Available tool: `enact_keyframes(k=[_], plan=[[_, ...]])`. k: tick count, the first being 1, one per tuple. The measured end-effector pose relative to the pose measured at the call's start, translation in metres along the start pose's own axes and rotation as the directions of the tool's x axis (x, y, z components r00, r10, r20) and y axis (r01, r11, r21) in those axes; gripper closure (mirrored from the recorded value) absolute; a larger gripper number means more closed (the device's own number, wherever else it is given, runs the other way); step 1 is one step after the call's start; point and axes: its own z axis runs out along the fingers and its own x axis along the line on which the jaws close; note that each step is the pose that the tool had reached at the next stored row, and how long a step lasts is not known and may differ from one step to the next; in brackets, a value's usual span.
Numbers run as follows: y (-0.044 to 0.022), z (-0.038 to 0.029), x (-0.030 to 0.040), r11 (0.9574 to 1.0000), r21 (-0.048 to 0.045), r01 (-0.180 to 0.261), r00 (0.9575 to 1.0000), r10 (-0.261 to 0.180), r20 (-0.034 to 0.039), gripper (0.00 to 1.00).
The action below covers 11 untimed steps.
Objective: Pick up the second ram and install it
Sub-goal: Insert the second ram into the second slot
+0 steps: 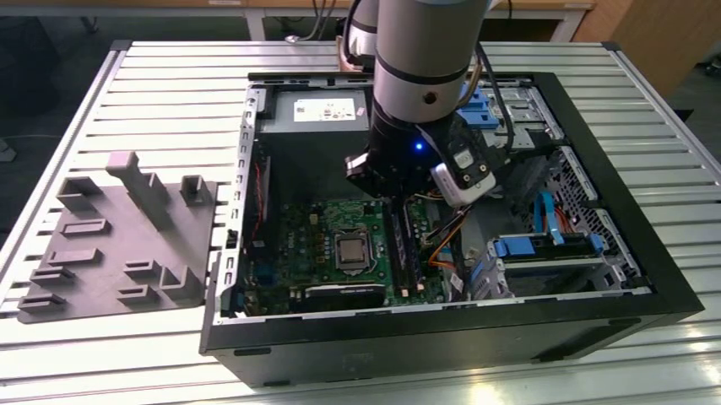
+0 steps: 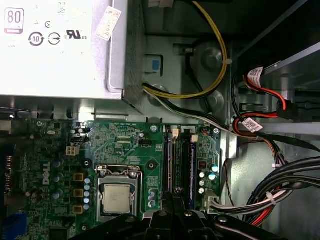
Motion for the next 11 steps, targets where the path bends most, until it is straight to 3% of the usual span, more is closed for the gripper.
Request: enact_keyframes(k=[11], plan=[[-0.001,0.0009,-0.0007,1.0,0.0,0.0,1.0,0.0,0.0,0.88]])
